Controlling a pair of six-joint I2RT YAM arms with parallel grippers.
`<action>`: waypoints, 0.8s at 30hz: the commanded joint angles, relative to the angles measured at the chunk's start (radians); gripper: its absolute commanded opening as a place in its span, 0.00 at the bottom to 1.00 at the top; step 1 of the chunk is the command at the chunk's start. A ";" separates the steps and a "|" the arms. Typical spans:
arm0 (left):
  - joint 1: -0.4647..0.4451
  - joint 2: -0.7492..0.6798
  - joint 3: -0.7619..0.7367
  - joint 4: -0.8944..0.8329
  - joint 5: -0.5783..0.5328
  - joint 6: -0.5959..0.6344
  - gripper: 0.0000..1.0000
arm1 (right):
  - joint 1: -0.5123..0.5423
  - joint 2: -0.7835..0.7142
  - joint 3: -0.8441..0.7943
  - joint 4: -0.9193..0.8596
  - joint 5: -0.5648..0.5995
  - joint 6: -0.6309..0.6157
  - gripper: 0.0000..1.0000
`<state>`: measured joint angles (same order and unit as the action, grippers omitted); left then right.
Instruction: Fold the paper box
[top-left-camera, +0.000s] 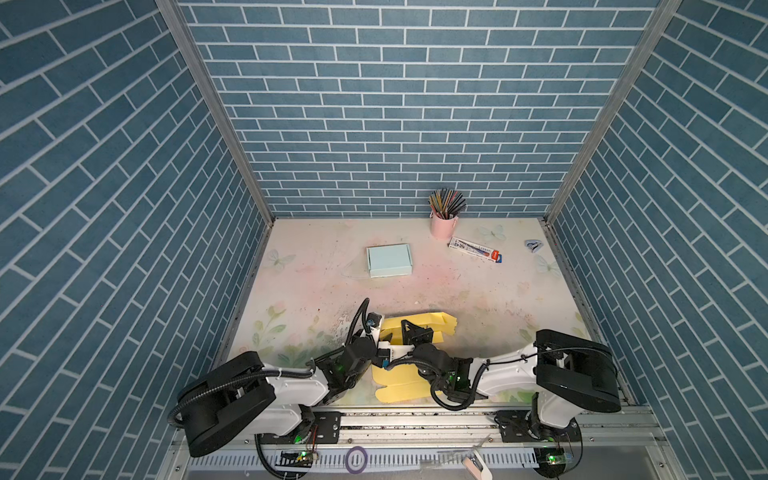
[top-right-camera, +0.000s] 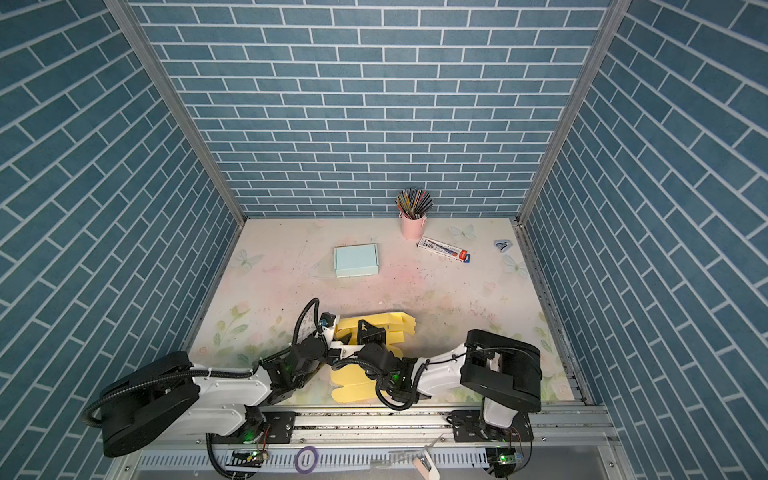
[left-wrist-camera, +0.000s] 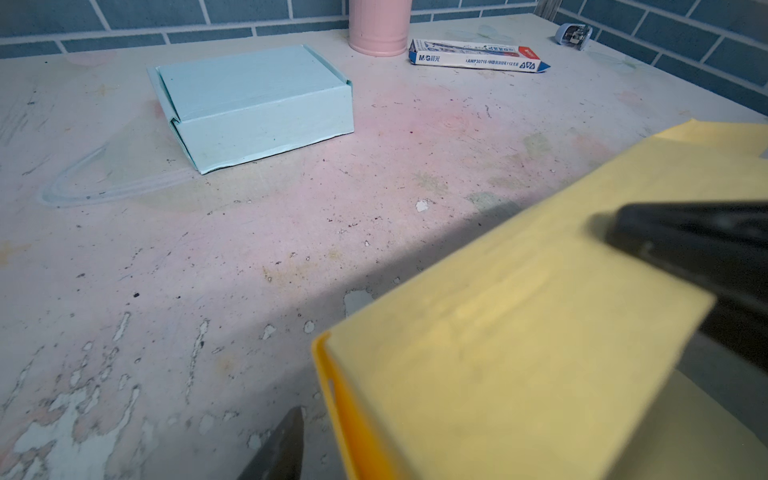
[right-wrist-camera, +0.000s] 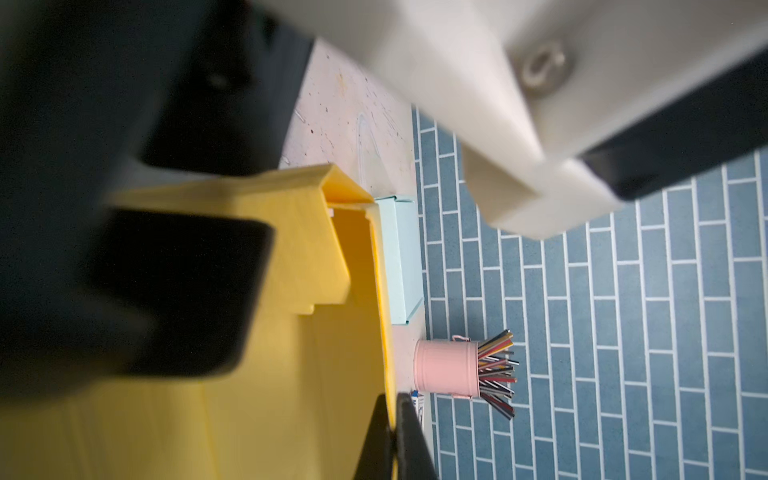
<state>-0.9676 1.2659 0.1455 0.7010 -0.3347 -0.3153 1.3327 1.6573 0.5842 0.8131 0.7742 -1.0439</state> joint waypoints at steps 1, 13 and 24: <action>-0.015 -0.029 -0.010 -0.006 -0.002 0.013 0.56 | -0.038 0.016 -0.017 -0.007 0.078 -0.009 0.00; -0.014 0.020 0.012 0.056 0.046 0.047 0.59 | -0.044 0.009 -0.019 -0.002 0.080 -0.014 0.00; -0.010 -0.187 -0.091 -0.027 0.232 -0.030 0.76 | -0.074 -0.035 -0.043 0.027 0.092 -0.035 0.00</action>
<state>-0.9768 1.1580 0.0765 0.7433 -0.1287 -0.3107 1.2724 1.6531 0.5583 0.8051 0.8421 -1.0554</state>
